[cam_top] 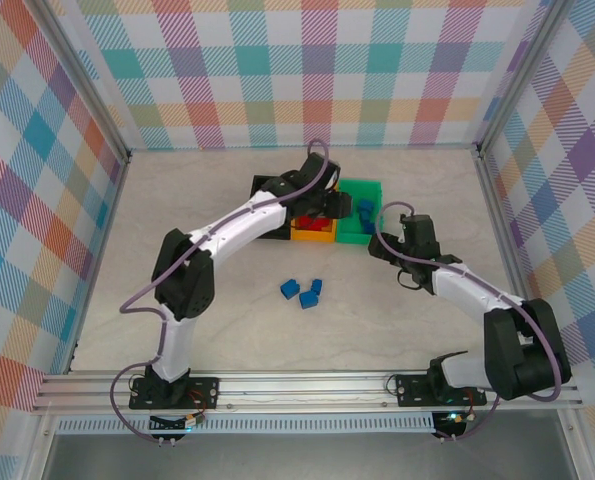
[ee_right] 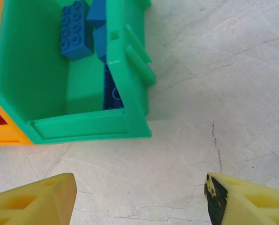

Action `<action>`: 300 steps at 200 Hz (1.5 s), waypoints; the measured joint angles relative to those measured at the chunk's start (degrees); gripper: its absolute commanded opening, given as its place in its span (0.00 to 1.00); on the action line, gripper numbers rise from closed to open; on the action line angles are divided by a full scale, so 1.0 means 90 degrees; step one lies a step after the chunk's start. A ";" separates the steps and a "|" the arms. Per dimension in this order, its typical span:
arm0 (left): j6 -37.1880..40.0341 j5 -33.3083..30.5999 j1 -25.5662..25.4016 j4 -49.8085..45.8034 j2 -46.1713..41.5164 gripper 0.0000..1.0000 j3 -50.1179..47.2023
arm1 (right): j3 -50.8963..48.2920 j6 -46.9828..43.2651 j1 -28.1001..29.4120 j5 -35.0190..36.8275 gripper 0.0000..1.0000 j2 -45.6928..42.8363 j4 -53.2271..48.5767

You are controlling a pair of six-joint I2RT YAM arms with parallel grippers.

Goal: Sort the legos into containers by color
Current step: Place the lego in the container, then pick up the lego from the center of the table.

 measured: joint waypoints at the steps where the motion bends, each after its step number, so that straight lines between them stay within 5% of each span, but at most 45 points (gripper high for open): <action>1: 0.0000 0.0012 0.0000 0.0015 0.0027 0.48 0.0034 | 0.0000 0.0005 -0.0002 0.0000 0.73 0.0005 0.0000; 20: -0.0022 0.0114 0.0000 0.0095 0.0444 0.50 0.0520 | -0.0012 0.0068 -0.0032 -0.0192 0.73 0.0087 0.0010; 67: -0.0204 0.0267 -0.0002 0.0083 0.1409 0.74 0.1620 | -0.0036 0.0097 -0.0032 -0.0556 0.73 0.0177 0.0131; 97: -0.0180 0.0240 -0.0036 0.0078 0.1377 0.75 0.1501 | -0.0036 0.0075 -0.0029 -0.0789 0.73 0.0197 0.0243; 200: -0.0134 -0.0313 0.0051 0.1107 -0.2458 0.75 -0.3434 | 0.0097 -0.0318 0.1005 -0.0809 0.73 0.0585 0.0389; 300: -0.0542 -0.0857 0.0182 0.1234 -0.3985 0.73 -0.6118 | 0.1027 -0.0544 0.2035 -0.0855 0.73 0.1498 -0.0294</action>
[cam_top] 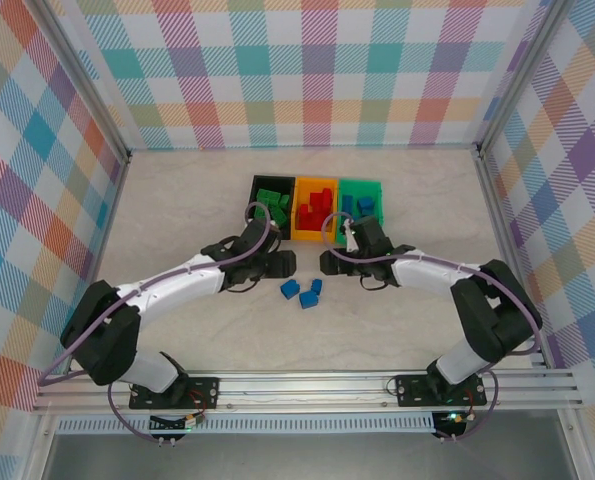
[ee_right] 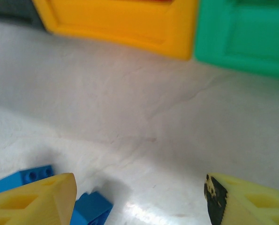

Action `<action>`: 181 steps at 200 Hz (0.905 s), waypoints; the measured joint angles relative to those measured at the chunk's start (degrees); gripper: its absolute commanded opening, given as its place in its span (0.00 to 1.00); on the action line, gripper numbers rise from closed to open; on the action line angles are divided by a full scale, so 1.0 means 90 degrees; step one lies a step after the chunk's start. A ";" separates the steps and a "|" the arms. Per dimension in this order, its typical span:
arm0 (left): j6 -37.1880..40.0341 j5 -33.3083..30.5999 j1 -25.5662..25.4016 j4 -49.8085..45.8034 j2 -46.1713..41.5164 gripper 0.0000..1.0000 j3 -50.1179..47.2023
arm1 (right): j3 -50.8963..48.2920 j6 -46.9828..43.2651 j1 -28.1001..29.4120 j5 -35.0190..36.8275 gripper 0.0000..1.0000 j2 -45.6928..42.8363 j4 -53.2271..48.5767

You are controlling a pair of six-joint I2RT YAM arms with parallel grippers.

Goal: Sort the legos into containers by color
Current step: Pick up the lego from the center of the table.

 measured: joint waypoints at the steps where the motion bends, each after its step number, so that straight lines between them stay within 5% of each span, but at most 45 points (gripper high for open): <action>1: -0.0005 -0.0002 0.0000 0.0000 -0.0007 0.73 -0.0012 | 0.0005 0.0002 0.0029 0.0005 0.73 0.0000 -0.0022; 124: -0.0107 -0.0172 0.0000 0.0408 -0.0165 0.72 -0.0639 | 0.0590 0.0583 0.1105 0.0063 0.72 0.0274 -0.1256; 158: -0.0107 -0.0168 0.0000 0.0493 -0.0165 0.72 -0.0639 | 0.0772 0.0714 0.1175 0.0316 0.60 0.0542 -0.1231; 181: -0.0107 -0.0148 0.0000 0.0503 -0.0168 0.72 -0.0687 | 0.0831 0.0733 0.1175 0.0525 0.43 0.0782 -0.1231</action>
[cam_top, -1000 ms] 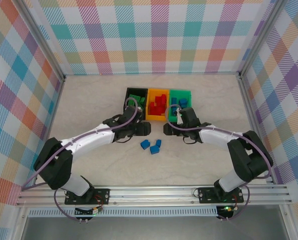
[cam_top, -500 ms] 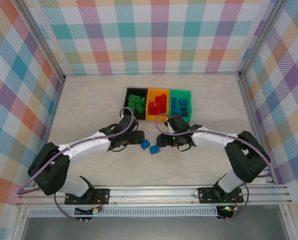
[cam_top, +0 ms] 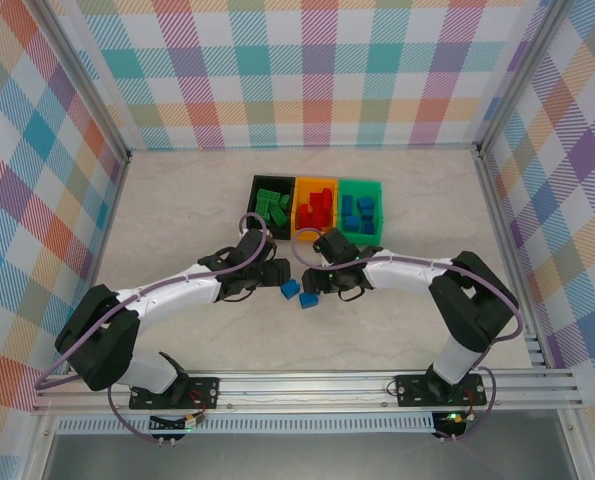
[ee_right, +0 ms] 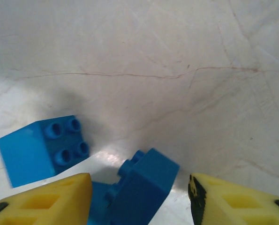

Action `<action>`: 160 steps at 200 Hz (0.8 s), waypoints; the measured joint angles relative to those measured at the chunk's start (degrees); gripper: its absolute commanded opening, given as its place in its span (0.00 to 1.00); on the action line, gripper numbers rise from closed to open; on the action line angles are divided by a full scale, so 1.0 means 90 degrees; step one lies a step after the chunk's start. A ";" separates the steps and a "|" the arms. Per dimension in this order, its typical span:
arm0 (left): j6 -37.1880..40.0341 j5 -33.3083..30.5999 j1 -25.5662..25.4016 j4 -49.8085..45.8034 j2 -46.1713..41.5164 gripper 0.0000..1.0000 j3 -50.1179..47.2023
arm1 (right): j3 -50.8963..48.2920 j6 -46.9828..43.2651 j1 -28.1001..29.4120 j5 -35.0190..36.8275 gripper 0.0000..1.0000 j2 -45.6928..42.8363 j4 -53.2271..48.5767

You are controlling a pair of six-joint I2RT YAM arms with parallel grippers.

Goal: Sort the legos into containers by color
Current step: Pick up the lego from the center of the table.

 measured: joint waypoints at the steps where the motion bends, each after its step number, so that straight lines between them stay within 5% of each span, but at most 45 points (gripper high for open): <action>1: -0.0002 0.0000 0.0000 0.0000 -0.0002 0.72 -0.0005 | 0.0000 0.0000 0.0000 0.0002 0.43 0.0010 -0.0002; 50: -0.0024 0.0032 0.0000 -0.0007 -0.0005 0.72 -0.0119 | -0.0097 0.0158 -0.0002 0.0197 0.24 -0.0010 0.0141; 107: -0.0036 0.0187 0.0000 0.0010 -0.0005 0.72 -0.0119 | -0.0801 0.0330 -0.0335 0.0396 0.22 -0.1345 0.0515; 160: -0.0153 0.0658 -0.0007 0.0301 -0.0002 0.75 -0.0148 | -0.0668 0.0104 -0.1875 0.0223 0.23 -0.1790 0.0595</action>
